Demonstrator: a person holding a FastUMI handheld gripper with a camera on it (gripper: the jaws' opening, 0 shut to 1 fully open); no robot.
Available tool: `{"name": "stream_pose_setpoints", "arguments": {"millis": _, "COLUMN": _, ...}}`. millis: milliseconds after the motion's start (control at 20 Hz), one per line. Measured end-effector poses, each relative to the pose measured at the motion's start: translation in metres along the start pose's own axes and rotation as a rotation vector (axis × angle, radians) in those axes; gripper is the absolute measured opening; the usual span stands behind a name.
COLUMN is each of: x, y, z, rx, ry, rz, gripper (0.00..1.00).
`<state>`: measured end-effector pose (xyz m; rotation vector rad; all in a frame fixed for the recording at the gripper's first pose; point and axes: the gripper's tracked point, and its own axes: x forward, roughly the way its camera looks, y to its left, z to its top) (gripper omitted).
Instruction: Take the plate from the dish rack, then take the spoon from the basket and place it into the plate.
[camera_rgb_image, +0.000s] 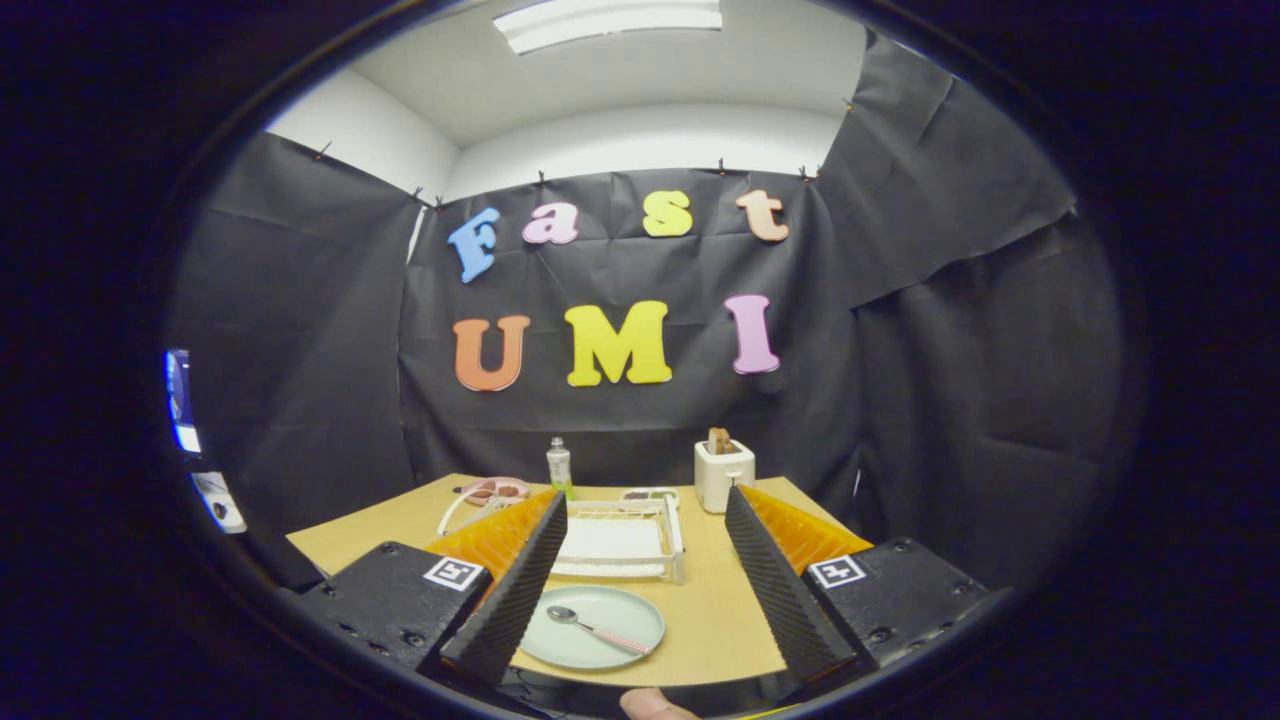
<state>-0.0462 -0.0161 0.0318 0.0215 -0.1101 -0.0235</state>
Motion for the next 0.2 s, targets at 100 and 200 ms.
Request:
{"name": "stream_pose_setpoints", "arguments": {"millis": 100, "x": 0.000, "y": -0.004, "z": -0.003, "rx": 0.003, "ry": 0.011, "rz": -0.011, "gripper": 1.00}}
{"name": "stream_pose_setpoints", "arguments": {"millis": 200, "x": 0.004, "y": -0.011, "z": -0.007, "rx": 0.005, "ry": 0.021, "rz": -0.027, "gripper": 1.00}}
